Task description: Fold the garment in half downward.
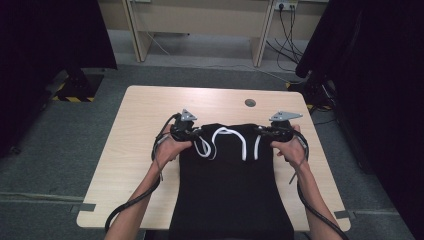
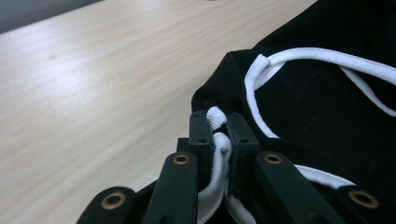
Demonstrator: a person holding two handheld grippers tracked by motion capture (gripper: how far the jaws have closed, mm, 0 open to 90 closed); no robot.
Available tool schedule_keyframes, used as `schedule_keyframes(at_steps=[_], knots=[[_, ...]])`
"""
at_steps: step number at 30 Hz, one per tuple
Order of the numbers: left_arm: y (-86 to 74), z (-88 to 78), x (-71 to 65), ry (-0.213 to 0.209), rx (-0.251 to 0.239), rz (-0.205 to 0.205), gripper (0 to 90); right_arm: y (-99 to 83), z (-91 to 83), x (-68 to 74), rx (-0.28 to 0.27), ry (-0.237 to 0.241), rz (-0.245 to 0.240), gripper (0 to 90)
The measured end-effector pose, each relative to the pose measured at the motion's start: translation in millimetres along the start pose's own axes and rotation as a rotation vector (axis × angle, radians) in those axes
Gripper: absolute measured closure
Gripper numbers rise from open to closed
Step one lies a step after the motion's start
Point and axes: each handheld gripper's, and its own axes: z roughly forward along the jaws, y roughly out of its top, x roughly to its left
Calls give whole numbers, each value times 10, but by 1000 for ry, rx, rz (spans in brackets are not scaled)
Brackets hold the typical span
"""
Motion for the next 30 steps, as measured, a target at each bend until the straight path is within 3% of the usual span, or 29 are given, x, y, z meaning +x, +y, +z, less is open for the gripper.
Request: schedule_keyframes(at_steps=[7,11,21,27,30], knots=[[269,-118,63,41,-65,9,826,208,-79,-33,-55,-12,-16,823],[270,-236,-20,34,-95,39,824,235,-172,13,-91,-7,-40,823],[-188,-485,-381,1,-146,121,819,-167,-354,319,-119,12,-110,822],[-499,-645,-589,-17,-157,146,814,-447,-480,533,-131,19,-127,820],[-676,-761,-673,-64,-151,141,806,-583,-583,681,-131,26,-139,817]])
